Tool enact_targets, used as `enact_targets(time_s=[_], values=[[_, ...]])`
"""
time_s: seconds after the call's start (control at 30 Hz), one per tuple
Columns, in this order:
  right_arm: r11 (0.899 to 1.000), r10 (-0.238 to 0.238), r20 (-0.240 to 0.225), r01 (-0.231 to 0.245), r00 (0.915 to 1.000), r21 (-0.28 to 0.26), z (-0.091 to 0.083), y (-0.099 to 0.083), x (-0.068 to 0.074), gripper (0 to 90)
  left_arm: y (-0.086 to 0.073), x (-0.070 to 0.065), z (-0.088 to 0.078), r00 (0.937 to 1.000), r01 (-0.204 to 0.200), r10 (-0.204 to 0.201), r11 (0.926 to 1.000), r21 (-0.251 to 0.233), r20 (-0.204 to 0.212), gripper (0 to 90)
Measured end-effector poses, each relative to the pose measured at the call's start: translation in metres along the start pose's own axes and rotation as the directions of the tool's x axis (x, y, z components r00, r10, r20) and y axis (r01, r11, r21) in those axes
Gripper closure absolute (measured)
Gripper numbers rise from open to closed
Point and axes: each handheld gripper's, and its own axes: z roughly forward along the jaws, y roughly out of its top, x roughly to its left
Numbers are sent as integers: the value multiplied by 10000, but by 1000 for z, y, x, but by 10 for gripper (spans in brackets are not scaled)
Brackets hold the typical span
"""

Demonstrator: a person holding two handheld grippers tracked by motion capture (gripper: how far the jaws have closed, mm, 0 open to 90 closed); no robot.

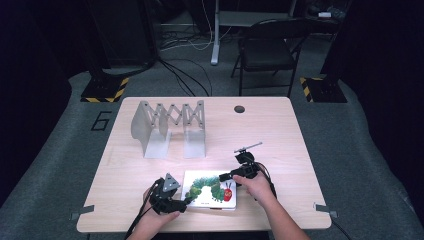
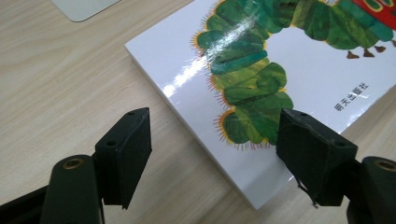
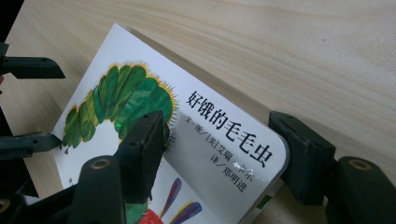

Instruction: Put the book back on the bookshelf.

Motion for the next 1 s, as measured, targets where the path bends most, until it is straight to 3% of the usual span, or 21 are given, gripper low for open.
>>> enact_targets(time_s=[0.23,0.3,0.5,0.67,1.0], values=[[10000,-12,21,12,10000,-24,0,0,0,371,-1,3,3,9999,146,-146,9998,-95,-1,251],[10000,-16,29,16,10000,-33,0,0,0,371,-1,3,4,9993,343,-342,9994,-45,158,222],[10000,-34,44,34,10000,-56,0,0,0,372,-2,2,5,9985,280,-276,9996,-74,462,216],[10000,-28,84,29,10000,-60,0,-1,1,372,-2,3,7,9961,574,-569,9983,-48,676,213],[10000,21,272,-22,9996,54,0,0,4,367,-3,2,8,9963,589,-584,9982,-66,627,212]])
